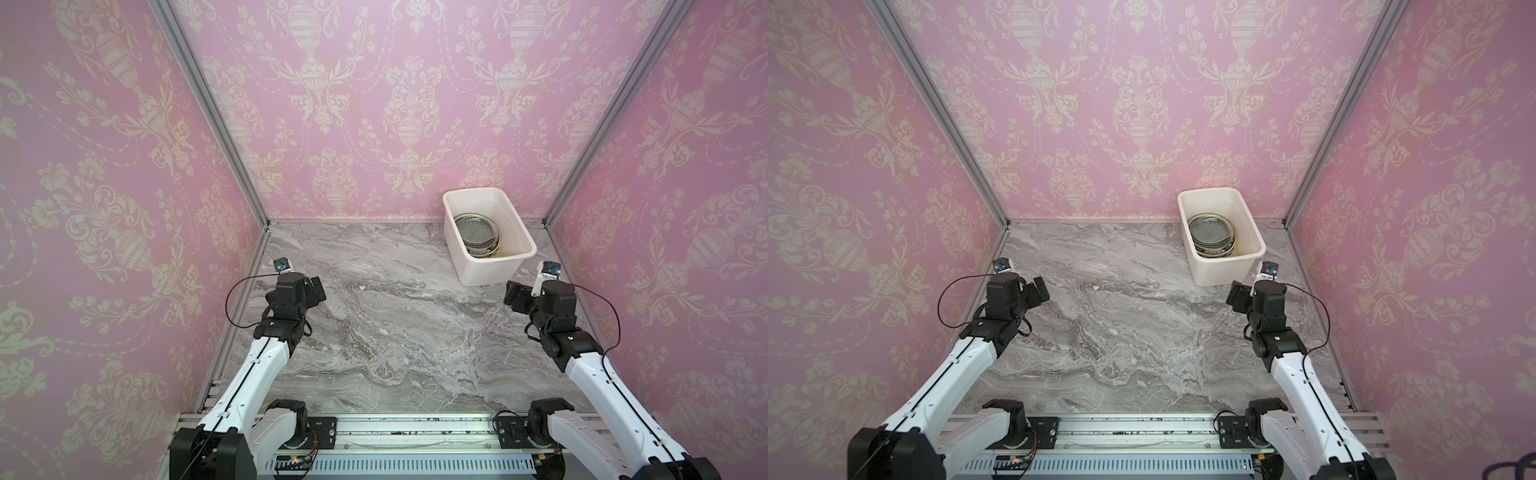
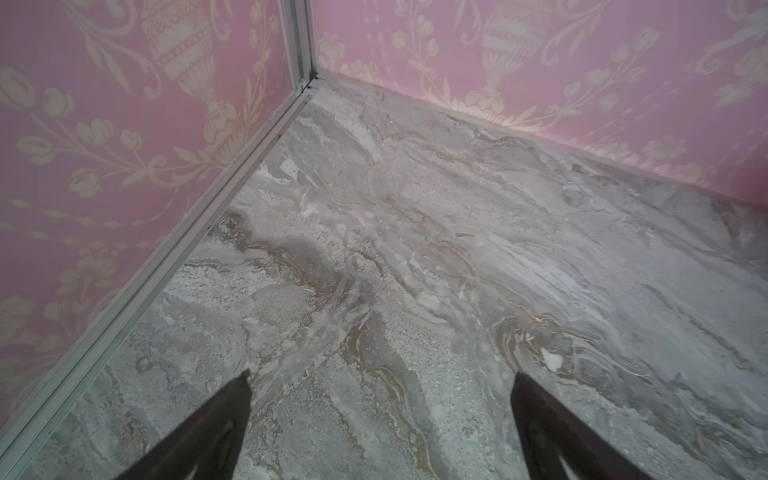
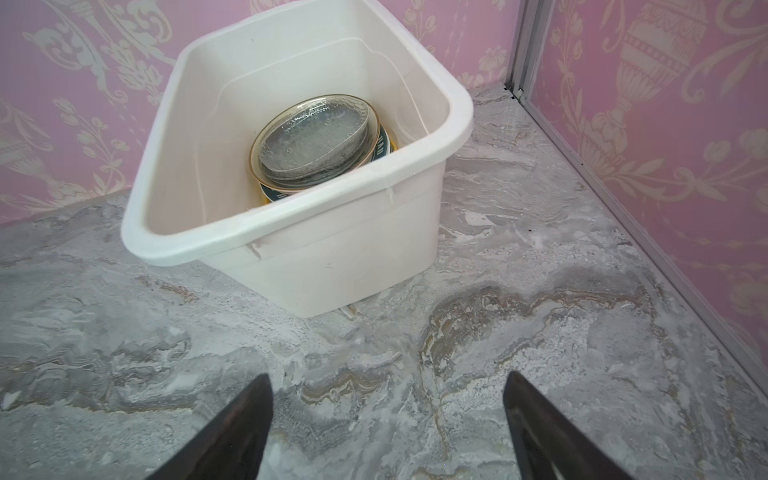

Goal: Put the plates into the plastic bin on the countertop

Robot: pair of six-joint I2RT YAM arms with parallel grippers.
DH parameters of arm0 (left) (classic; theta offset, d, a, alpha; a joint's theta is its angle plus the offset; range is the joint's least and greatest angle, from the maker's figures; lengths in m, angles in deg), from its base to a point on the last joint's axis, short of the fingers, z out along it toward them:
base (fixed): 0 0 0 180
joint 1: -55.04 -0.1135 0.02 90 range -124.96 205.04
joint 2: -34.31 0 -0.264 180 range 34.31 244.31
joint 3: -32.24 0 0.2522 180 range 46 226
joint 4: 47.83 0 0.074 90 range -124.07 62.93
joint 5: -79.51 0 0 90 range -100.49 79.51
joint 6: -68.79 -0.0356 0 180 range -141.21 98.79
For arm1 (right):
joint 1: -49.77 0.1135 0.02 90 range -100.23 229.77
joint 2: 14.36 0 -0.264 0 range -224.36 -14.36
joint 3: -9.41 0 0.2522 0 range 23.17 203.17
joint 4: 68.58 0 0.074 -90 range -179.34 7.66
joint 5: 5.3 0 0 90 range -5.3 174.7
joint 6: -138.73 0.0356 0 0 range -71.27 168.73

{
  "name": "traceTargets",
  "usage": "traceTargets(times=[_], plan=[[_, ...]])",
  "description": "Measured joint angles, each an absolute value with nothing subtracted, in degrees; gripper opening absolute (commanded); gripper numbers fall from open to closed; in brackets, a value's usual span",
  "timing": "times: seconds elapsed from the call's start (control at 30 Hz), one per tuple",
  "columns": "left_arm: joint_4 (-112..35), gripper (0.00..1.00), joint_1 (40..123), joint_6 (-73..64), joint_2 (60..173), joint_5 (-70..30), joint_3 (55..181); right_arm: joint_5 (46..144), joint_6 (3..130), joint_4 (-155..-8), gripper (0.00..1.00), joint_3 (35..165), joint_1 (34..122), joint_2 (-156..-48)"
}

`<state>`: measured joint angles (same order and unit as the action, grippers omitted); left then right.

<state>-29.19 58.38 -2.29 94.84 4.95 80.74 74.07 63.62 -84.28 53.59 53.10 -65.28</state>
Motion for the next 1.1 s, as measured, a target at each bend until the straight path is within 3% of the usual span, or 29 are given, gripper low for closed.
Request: traceTargets(times=[0.53, 1.1], plan=[[-62.2, 0.99, 51.7, -11.4, 123.3, 7.5, 76.7, 74.3, 59.4, -48.8, 0.97, 42.3, 48.7, -86.6], [-87.2, 0.99, 51.2, -15.0, 127.1, -4.3, 65.2, 85.0, 53.6, -31.5, 1.0, 43.2, 49.2, -102.7]])
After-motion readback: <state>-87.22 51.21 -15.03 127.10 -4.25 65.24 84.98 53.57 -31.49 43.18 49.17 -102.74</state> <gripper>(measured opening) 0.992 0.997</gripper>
